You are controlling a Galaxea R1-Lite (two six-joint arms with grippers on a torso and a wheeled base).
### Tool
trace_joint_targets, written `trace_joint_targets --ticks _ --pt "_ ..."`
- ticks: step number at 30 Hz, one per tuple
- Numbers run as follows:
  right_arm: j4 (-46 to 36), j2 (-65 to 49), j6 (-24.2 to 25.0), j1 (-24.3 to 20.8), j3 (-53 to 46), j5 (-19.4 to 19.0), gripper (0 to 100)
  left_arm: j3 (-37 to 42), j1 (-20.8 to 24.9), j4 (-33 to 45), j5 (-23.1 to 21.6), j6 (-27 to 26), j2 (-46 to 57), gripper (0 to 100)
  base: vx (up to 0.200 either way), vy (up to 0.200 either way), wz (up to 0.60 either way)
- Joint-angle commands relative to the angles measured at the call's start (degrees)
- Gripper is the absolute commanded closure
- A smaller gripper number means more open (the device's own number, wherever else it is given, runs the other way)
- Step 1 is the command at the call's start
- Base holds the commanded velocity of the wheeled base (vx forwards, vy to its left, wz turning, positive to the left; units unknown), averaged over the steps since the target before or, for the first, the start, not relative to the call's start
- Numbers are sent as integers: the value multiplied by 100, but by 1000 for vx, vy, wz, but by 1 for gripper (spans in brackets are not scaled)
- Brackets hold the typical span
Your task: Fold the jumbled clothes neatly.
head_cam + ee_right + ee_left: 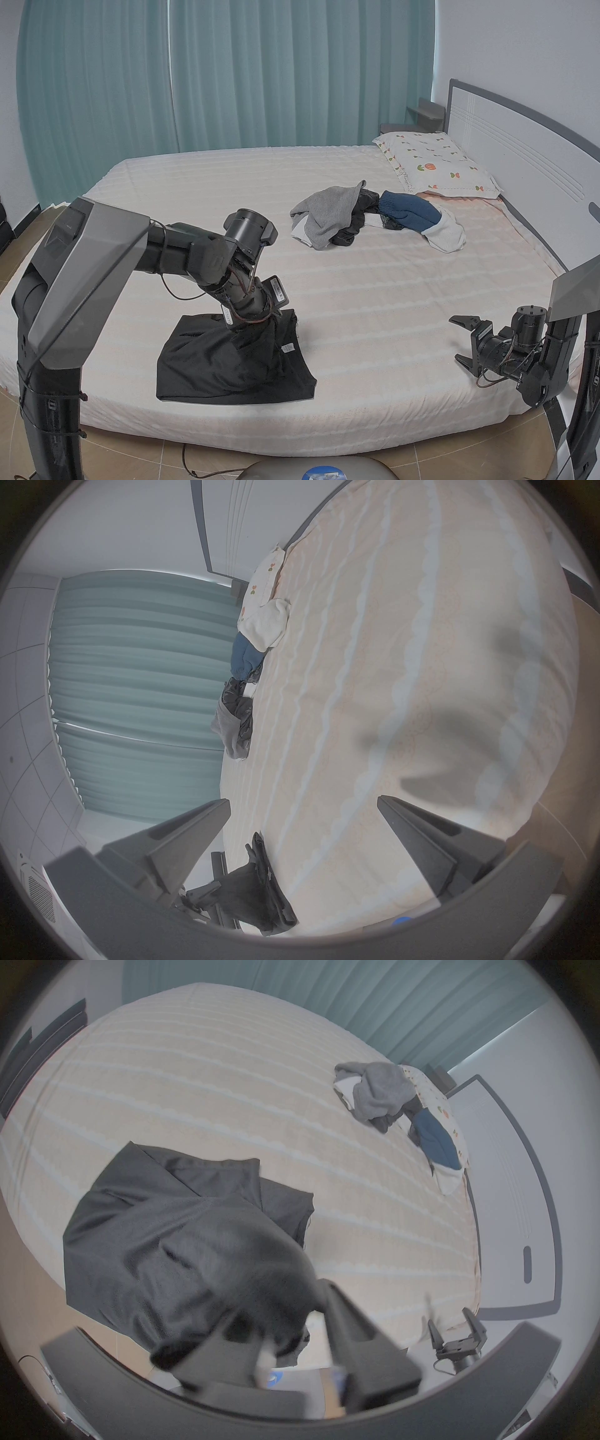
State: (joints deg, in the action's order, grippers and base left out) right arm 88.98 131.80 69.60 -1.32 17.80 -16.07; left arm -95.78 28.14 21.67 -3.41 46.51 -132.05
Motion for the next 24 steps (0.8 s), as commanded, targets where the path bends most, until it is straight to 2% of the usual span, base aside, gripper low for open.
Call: trace_joint_targets --ticks 1,6,16,17,19,20,21,23,24 --pt "67 3 -7 0 -4 -2 0 42 104 3 -1 122 -75 0 0 0 0" --pt "67 3 -7 0 -13 -2 0 60 113 -5 -81 632 206 0 0 0 0" --pt "58 29 -166 -229 -84 51 0 868 -414 -102 -362 693 927 0 0 0 0" --pt "67 -14 -306 -466 -136 113 0 1246 -643 -269 -494 834 1120 0 0 0 0" --pt "67 -76 -385 -607 -163 200 0 1475 -792 -515 -582 974 1190 0 0 0 0" --pt "-3 -269 -438 -897 -189 350 0 1897 -1152 -946 -854 1097 1252 0 0 0 0" --pt "-3 -269 -438 -897 -189 350 0 1897 -1152 -946 -854 1097 1252 0 0 0 0" --pt "-197 -559 -464 -1310 -154 367 0 2450 -1601 -1376 -1223 1132 1269 0 0 0 0" --pt "-197 -559 -464 -1310 -154 367 0 2450 -1601 -1376 -1223 1132 1269 0 0 200 0"
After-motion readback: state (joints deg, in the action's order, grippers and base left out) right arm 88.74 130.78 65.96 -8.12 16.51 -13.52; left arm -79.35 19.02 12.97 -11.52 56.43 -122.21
